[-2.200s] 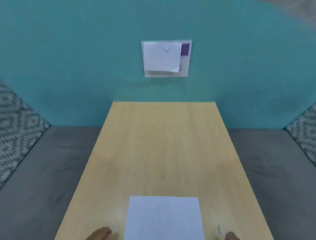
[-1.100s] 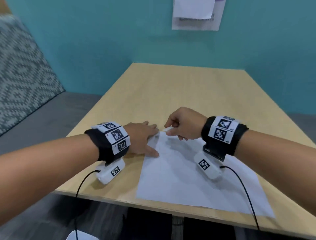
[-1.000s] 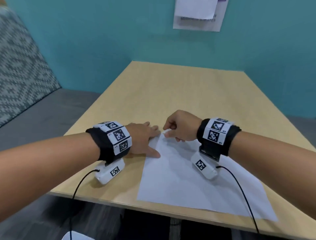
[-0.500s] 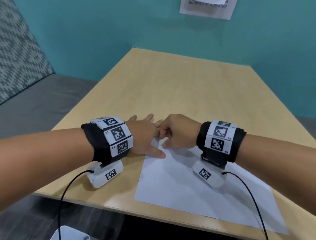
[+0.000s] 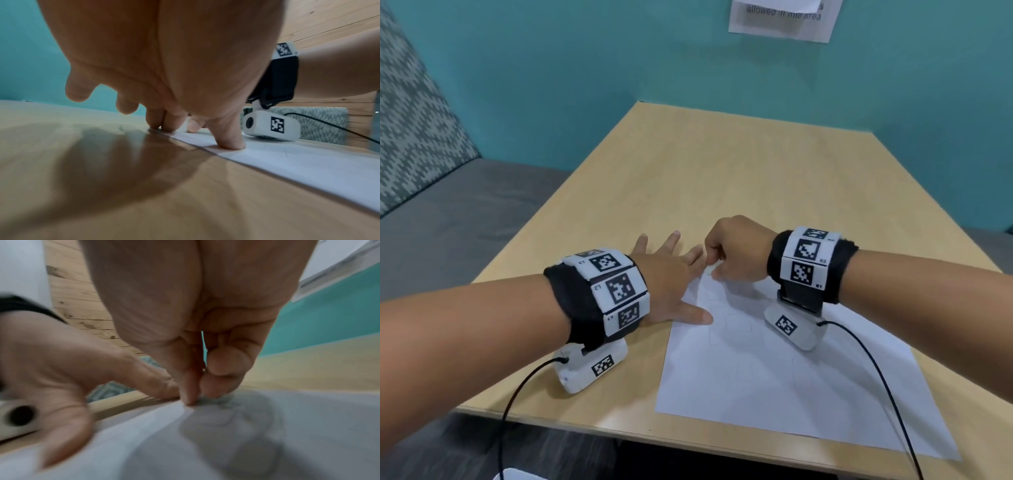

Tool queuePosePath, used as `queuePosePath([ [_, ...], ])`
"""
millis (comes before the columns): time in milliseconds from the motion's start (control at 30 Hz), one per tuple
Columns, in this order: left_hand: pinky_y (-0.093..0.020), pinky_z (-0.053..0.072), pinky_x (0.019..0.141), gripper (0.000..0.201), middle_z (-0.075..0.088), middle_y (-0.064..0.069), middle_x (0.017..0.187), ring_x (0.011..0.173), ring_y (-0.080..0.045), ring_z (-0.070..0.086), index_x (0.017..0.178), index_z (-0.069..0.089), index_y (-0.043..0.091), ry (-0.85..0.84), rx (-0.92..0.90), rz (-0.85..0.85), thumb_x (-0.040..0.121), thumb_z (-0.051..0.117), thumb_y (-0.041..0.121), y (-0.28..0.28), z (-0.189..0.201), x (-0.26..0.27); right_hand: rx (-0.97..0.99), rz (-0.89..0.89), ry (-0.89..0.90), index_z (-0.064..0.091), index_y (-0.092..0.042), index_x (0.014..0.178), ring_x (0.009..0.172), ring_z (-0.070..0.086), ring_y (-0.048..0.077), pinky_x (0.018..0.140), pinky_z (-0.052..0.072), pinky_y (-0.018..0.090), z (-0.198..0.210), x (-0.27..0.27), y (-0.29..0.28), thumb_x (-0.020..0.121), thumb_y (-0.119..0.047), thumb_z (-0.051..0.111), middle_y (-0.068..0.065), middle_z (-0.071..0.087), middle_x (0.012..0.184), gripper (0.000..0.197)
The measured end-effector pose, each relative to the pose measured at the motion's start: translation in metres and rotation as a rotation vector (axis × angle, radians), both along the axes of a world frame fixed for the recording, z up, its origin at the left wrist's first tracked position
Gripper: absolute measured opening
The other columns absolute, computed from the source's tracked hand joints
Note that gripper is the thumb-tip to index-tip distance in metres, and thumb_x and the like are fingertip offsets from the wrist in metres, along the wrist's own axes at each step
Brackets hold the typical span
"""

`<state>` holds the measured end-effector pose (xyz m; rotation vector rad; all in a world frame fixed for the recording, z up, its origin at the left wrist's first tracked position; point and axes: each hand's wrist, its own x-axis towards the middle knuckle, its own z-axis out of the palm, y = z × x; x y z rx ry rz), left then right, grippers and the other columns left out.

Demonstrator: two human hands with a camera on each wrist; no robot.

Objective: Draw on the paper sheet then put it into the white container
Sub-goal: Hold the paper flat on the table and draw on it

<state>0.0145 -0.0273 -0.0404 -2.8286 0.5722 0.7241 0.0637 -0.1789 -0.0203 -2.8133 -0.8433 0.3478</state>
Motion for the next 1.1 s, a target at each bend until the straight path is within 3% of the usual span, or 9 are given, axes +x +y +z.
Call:
queuePosePath([
  [100,-0.066,-0.004,0.116,0.096,-0.019,0.013,0.164,0.149,-0.027,-0.026,0.157,-0.014,0.033,0.001,-0.011,0.005,0.087,0.034,0.079,0.000,0.002,-0.001,-0.035,0.053,0.048,0.070,-0.011,0.082,0.071,0.061,0.018,0.065,0.052,0.030,-0.002,-0.007,0.002,0.074,-0.016,0.073,-0.001,0.066,0.074,0.010],
  [233,-0.066,-0.004,0.116,0.097,-0.020,0.010,0.164,0.148,-0.028,-0.027,0.157,-0.014,0.027,0.001,0.033,0.020,0.089,0.033,0.078,-0.002,0.004,-0.004,0.000,-0.043,0.001,0.068,-0.017,0.075,0.073,0.060,0.015,0.060,0.047,0.022,0.004,0.003,-0.002,0.073,-0.018,0.075,-0.007,0.063,0.072,0.007],
  [400,-0.068,-0.004,0.114,0.086,-0.020,0.009,0.165,0.148,-0.030,-0.028,0.159,0.009,0.036,0.002,0.028,0.024,0.088,0.033,0.078,-0.002,0.006,-0.005,-0.038,0.137,0.043,0.071,-0.011,0.082,0.065,0.056,0.009,0.065,0.049,0.025,-0.002,-0.022,0.004,0.073,-0.016,0.074,-0.009,0.060,0.070,0.011],
  [533,-0.068,-0.003,0.115,0.096,-0.020,0.007,0.165,0.148,-0.030,-0.027,0.158,-0.011,0.032,-0.011,0.068,0.036,0.087,0.032,0.080,-0.004,0.005,-0.005,-0.005,0.015,-0.013,0.072,-0.012,0.083,0.076,0.063,0.018,0.069,0.054,0.030,0.004,-0.006,-0.004,0.073,-0.017,0.074,-0.002,0.067,0.078,0.011],
  [667,-0.070,-0.004,0.114,0.086,-0.021,0.006,0.165,0.148,-0.032,-0.028,0.158,0.005,0.039,-0.001,0.039,0.048,0.087,0.034,0.079,-0.003,0.006,-0.006,-0.034,0.162,0.043,0.073,-0.014,0.086,0.071,0.056,0.011,0.067,0.048,0.023,0.000,-0.027,0.002,0.075,-0.018,0.074,-0.015,0.055,0.069,0.012],
  [800,-0.069,-0.002,0.114,0.096,-0.023,0.006,0.164,0.148,-0.031,-0.028,0.157,-0.013,0.032,-0.003,0.101,0.050,0.086,0.030,0.081,-0.004,0.005,-0.006,-0.013,-0.005,-0.020,0.072,-0.014,0.082,0.081,0.064,0.018,0.070,0.053,0.027,0.004,-0.001,-0.010,0.074,-0.015,0.073,-0.002,0.067,0.080,0.008],
  [933,-0.070,-0.003,0.114,0.095,-0.023,0.006,0.164,0.147,-0.031,-0.029,0.157,-0.011,0.034,0.009,0.083,0.057,0.086,0.031,0.081,-0.002,0.004,-0.005,-0.018,0.117,0.016,0.073,-0.015,0.085,0.075,0.060,0.015,0.071,0.051,0.027,-0.001,-0.015,-0.004,0.075,-0.016,0.073,-0.007,0.061,0.075,0.010],
  [1033,-0.070,-0.004,0.113,0.098,-0.025,0.006,0.163,0.147,-0.032,-0.030,0.157,-0.014,0.033,0.006,0.104,0.040,0.084,0.030,0.083,-0.002,0.003,-0.004,-0.028,0.012,-0.029,0.074,-0.011,0.089,0.078,0.058,0.014,0.069,0.045,0.024,0.004,0.001,-0.012,0.078,-0.015,0.072,-0.004,0.063,0.079,0.013],
  [1100,-0.070,-0.004,0.113,0.099,-0.025,0.005,0.163,0.147,-0.032,-0.030,0.157,-0.013,0.031,0.001,0.122,0.029,0.084,0.030,0.083,-0.002,0.004,-0.006,-0.028,-0.011,-0.024,0.074,-0.012,0.091,0.076,0.055,0.012,0.068,0.042,0.022,0.004,0.006,-0.018,0.078,-0.015,0.071,-0.011,0.057,0.073,0.013],
])
